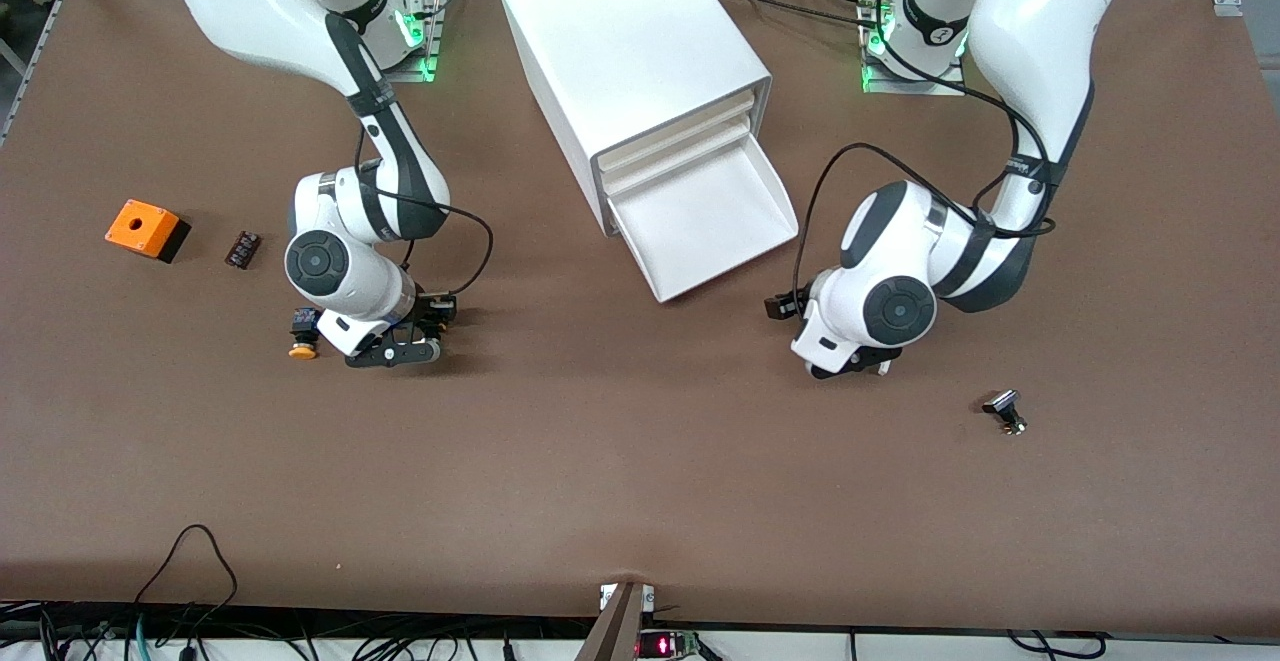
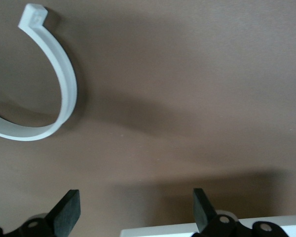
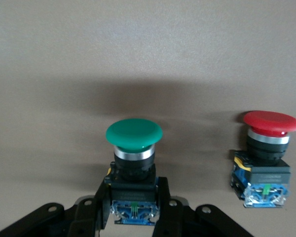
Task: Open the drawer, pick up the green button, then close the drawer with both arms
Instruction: 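Set the green button down while the left gripper pushes the drawer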
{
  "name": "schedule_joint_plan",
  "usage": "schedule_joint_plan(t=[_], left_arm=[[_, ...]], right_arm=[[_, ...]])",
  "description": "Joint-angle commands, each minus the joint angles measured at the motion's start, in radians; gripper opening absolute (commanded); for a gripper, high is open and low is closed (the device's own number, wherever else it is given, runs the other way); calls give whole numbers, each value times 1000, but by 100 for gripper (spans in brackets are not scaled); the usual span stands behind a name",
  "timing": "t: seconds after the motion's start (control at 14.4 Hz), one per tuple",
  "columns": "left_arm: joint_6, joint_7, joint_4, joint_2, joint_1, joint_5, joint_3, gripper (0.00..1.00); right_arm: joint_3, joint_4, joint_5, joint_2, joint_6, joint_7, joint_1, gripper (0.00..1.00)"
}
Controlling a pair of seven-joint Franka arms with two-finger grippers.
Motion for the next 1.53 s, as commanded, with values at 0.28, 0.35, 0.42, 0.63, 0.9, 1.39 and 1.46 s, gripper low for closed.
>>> schedule_joint_plan(t=[0.28, 0.35, 0.42, 0.63, 0.9, 1.39, 1.46], left_arm=[[123, -75, -90, -11, -20, 17, 6, 100], [124, -75, -92, -6, -26, 18, 8, 100], [123, -75, -102, -8, -26, 20, 6, 100], [126, -75, -119, -12, -27, 26, 6, 100], [130, -75, -124, -6, -37, 26, 6, 100], [130, -82, -127, -5, -60, 26, 5, 100], [130, -104, -127, -8, -73, 20, 5, 100]], right_arm=[[5, 4, 26, 8, 11, -15, -22, 82], [5, 6, 26, 7, 11, -17, -24, 84], [5, 18, 26, 7, 10, -17, -27, 99], [2, 90, 26, -16, -42, -12, -31, 99], [-21, 106, 20, -131, -79, -9, -31, 99], [147, 106, -126, -362, -286, 3, -274, 99], [158, 106, -140, -395, -323, 3, -295, 99]])
